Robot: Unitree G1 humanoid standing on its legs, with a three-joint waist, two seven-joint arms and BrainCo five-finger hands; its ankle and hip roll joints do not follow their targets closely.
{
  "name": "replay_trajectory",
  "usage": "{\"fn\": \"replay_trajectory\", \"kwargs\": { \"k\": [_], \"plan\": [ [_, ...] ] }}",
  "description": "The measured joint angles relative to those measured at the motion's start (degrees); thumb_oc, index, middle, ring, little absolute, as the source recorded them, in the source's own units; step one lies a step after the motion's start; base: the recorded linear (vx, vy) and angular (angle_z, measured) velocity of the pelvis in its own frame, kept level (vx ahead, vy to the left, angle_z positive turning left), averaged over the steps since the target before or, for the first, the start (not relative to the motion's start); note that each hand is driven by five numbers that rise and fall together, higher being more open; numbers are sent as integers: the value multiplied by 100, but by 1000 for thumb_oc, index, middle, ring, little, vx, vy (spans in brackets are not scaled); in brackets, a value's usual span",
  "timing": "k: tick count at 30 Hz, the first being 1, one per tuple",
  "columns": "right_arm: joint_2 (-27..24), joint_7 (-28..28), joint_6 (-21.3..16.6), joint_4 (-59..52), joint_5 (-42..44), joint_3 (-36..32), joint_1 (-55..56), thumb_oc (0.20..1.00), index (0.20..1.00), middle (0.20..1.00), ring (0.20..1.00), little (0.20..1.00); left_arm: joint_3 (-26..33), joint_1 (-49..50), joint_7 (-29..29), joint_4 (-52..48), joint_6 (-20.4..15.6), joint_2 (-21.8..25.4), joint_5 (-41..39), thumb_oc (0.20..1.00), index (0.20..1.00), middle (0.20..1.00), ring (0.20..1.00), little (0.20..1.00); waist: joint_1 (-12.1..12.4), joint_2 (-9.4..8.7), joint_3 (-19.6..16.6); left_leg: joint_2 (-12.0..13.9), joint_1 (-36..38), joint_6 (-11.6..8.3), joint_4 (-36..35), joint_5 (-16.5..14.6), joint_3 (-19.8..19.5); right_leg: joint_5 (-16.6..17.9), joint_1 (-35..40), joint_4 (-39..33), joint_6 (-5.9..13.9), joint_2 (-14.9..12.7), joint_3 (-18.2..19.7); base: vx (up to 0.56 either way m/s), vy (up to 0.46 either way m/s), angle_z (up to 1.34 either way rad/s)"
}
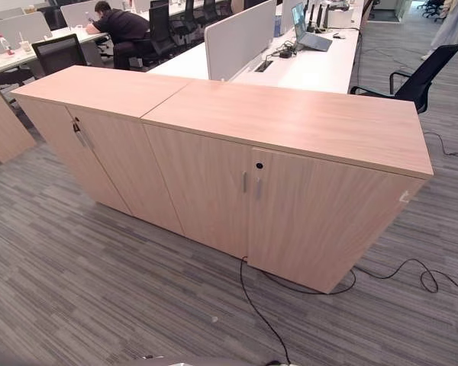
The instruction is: Put the empty folder in the office cabinet
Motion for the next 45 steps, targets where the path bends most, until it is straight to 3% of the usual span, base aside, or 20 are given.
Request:
{"fn": "replay_trajectory", "kwargs": {
  "k": [6, 10, 12, 14, 16, 25, 30, 32, 35, 39, 45],
  "plan": [
    [-259, -39, 91, -1, 86, -341, -19, 1000, 1000, 1000, 1000, 1000, -19, 51, 20, 20, -48, 4, 27, 1000, 1000, 1000, 1000, 1000, -11, 127, -1, 22, 4, 5, 40, -5, 74, 2, -32, -36, -28, 69, 86, 48, 17, -7],
    [-651, -145, 121, 14, 639, -740, -209, 1000, 1000, 1000, 1000, 1000, -188, 53, 21, 12, -82, 32, 251, 1000, 1000, 1000, 1000, 1000, 18, 342, 136, 13, -41, 30, 0, -25, 160, 20, -130, -50, -13, 67, 146, -29, 66, -12],
    [-864, -203, 116, -494, 754, -349, -345, 1000, 1000, 1000, 1000, 1000, -165, 218, 80, -177, -101, 80, 236, 1000, 1000, 1000, 1000, 1000, 3, 427, 224, -9, -254, 21, 77, -16, 262, 48, -408, -22, 5, 47, 214, -206, 67, -25],
    [-1122, -128, 39, -1083, 866, 52, -457, 1000, 1000, 1000, 1000, 1000, -82, 329, 93, -659, -117, 126, 102, 1000, 1000, 1000, 1000, 1000, 1, 428, 430, -24, -595, 48, 318, -33, 343, 167, -738, -24, -123, 27, 397, -105, 42, -24],
    [-1330, -133, -97, -1025, 859, 98, -841, 1000, 1000, 1000, 1000, 1000, -438, 209, 16, -861, -108, 223, -35, 1000, 1000, 1000, 1000, 1000, 19, 497, 762, -27, -778, 62, 413, -38, 451, 336, -873, -167, -309, 63, 464, -57, 32, -26],
    [-1300, 88, -225, -976, -112, 1046, -1136, 1000, 1000, 1000, 1000, 1000, -712, 250, -311, -2480, -40, 600, -439, 1000, 1000, 1000, 1000, 1000, 146, 576, 982, -65, -754, 110, 43, 140, 396, 424, -818, -422, -219, 130, 263, 20, -3, 4],
    [-1038, 236, -212, -806, -266, 814, -803, 1000, 1000, 1000, 1000, 1000, -750, 384, -443, -2619, 111, 727, -431, 1000, 1000, 1000, 1000, 1000, 147, 643, 945, -80, -773, 77, 46, 184, 401, 426, -882, -404, -225, 130, 292, 0, 0, 0],
    [-968, 269, -210, -661, -247, 300, -368, 1000, 1000, 1000, 1000, 1000, -643, 452, -493, -2712, 176, 775, -426, 1000, 1000, 1000, 1000, 1000, 136, 659, 934, -106, -864, 89, 34, 179, 410, 433, -991, -375, -223, 96, 295, -9, 20, -4],
    [-1057, 369, -6, -343, -368, 113, 66, 1000, 1000, 1000, 1000, 1000, -635, 517, -545, -2668, 276, 973, -363, 1000, 1000, 1000, 1000, 1000, 4, 736, 891, -140, -866, 104, -50, 175, 453, 453, -1059, -378, -222, 77, 323, -4, 38, -7],
    [-1063, 514, -2, -93, -642, -64, 530, 1000, 1000, 1000, 1000, 1000, -635, 545, -642, -2628, 456, 981, -120, 1000, 1000, 1000, 1000, 1000, -45, 833, 814, -154, -827, 106, -98, 176, 504, 435, -1106, -320, -242, 72, 373, 18, 2, -7],
    [-990, 640, 139, 43, -896, -293, 833, 1000, 1000, 1000, 1000, 1000, -636, 530, -662, -2554, 498, 939, 23, 1000, 1000, 1000, 1000, 1000, -214, 654, 690, -148, -784, 106, -69, 176, 550, 393, -1090, -265, -250, 82, 474, -13, 6, -4]
  ]
}}
